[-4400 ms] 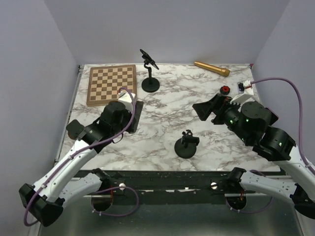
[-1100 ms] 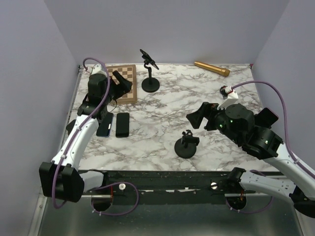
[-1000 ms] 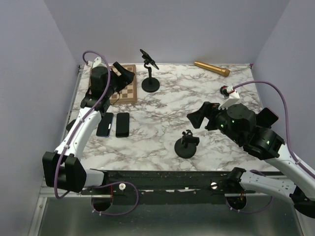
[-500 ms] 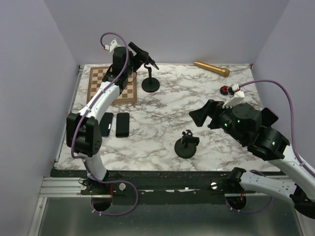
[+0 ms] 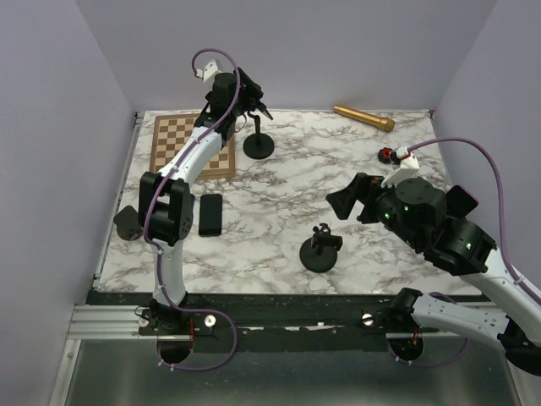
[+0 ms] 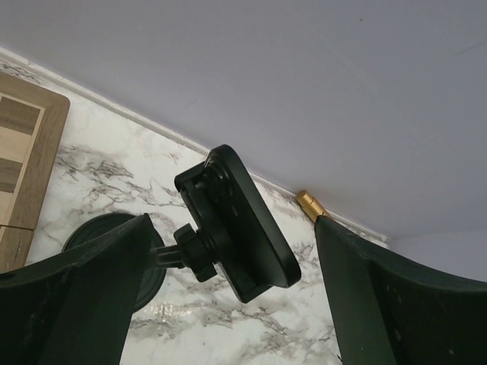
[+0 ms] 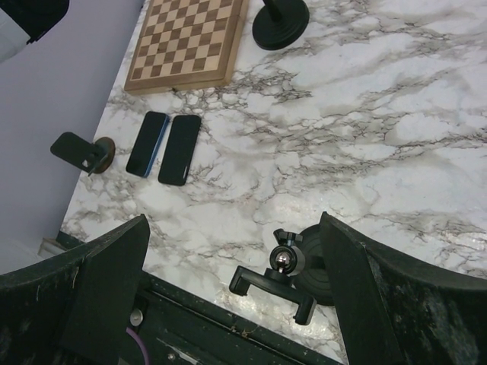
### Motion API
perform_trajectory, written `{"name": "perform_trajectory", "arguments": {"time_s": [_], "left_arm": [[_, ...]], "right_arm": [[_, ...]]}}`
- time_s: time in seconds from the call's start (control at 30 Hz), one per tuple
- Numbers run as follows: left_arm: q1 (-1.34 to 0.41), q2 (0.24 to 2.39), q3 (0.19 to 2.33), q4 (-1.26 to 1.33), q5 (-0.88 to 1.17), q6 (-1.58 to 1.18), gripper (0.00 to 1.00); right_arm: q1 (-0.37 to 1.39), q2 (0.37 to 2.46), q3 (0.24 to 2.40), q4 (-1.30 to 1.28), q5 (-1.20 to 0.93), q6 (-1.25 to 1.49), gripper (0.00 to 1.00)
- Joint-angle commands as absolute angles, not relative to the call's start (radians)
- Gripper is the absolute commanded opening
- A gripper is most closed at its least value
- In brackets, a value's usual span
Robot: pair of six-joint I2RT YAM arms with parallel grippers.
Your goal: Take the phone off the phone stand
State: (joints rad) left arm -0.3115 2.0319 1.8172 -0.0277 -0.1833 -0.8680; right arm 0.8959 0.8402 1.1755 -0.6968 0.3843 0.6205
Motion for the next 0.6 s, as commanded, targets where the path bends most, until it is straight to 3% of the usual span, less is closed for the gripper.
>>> {"name": "perform_trajectory", "arguments": {"time_s": [0.0,0.23,0.37,0.47,0.57], "left_arm": [[-0.335,2.080,1.905,-0.070,-0.272,-0.818,0.93],[-0.368,2.108,1.968,-0.104,-0.353,-0.763,0.78],[-0.392,2.101,1.971,-0.122,-0.427,-0.729,0.63],[-0.404,2.094,1.971,-0.148,-0.466,-0.732,0.47],[-0.411,2.093,1.979,-0.148,-0.471,-0.718,0.39]], "right_arm": [[0.900,0.837,1.184,-0.715,0.413,0.633,1.00],[0.900,0.838,1.162,-0.702,0.406,0.640,1.00],[0.901,0.845,1.161,-0.699,0.407,0.637,1.00],[0.901,0.843,1.161,-0.700,0.407,0.636,1.00],[0.900,0.841,1.163,-0.698,0.408,0.635,1.00]]}}
